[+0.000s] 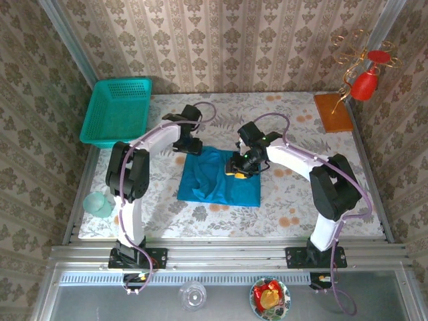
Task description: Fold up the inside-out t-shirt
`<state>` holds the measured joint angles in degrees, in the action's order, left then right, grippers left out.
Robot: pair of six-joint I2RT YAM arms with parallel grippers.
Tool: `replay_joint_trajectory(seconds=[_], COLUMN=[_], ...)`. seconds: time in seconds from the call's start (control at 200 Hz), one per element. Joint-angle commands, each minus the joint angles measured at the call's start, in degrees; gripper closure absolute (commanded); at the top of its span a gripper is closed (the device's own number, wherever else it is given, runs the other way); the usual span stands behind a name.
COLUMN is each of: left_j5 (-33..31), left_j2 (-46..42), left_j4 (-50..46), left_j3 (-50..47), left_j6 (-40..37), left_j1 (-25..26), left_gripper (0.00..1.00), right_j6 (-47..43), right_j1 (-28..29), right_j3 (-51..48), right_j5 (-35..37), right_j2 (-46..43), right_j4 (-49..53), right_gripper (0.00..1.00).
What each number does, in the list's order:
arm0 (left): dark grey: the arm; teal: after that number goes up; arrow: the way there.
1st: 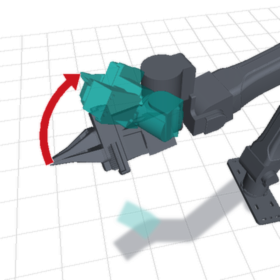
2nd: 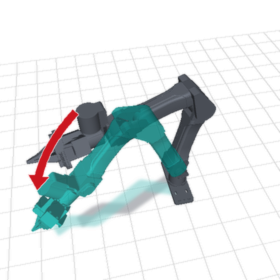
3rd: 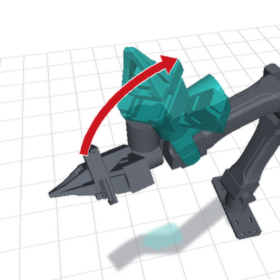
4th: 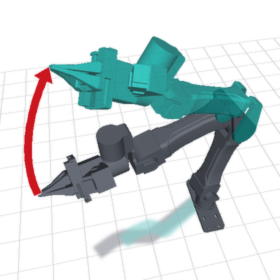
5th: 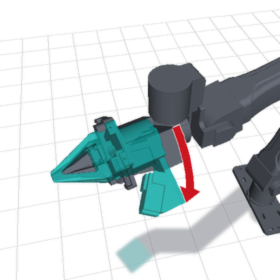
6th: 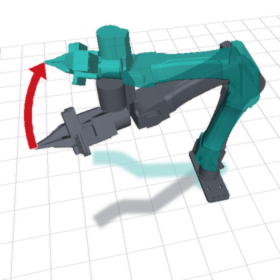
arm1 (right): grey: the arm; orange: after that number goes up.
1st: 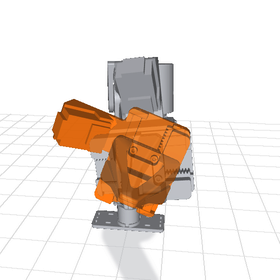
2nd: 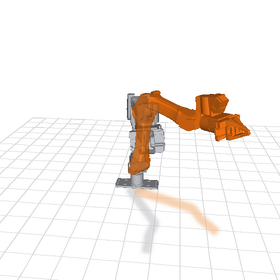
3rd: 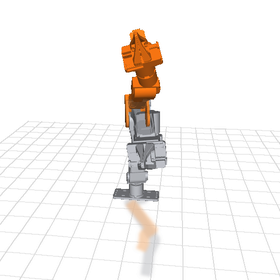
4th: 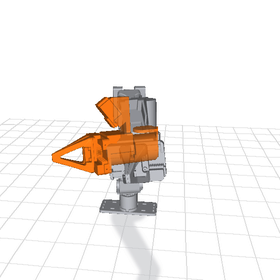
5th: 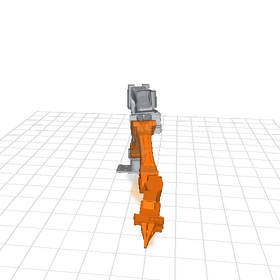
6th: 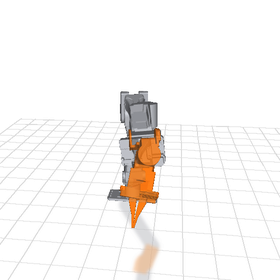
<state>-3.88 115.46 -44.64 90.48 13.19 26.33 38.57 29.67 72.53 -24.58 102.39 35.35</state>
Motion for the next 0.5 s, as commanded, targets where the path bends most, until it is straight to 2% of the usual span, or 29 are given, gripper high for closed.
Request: replay_joint_trajectory(seconds=[0.0,0.255,0.355,0.495], left_j5=[1.9,5.3,6.8,12.1], left_j2=[1.1,2.5,-1.1,-9.2], left_j4=[-1.4,-2.0,-1.8,-1.9], left_j3=[1.4,1.4,0.4,-3.8], left_j6=[-1.9,-2.7,-2.0,0.2], left_j1=[-4.5,-8.0,-8.0,-6.0], left_gripper=[0.42,0.45,0.45,0.45], right_j6=[-1.0,-1.2,-1.3,-1.4], right_j1=[0.3,0.5,0.7,0.7], right_j3=[-0.5,-0.2,0.0,0.0], right_j5=[1.6,1.8,1.8,1.9], right_j2=[0.9,0.8,0.8,0.9], right_j4=[1.6,2.1,2.3,2.4], right_gripper=[0.60,0.62,0.64,0.65])
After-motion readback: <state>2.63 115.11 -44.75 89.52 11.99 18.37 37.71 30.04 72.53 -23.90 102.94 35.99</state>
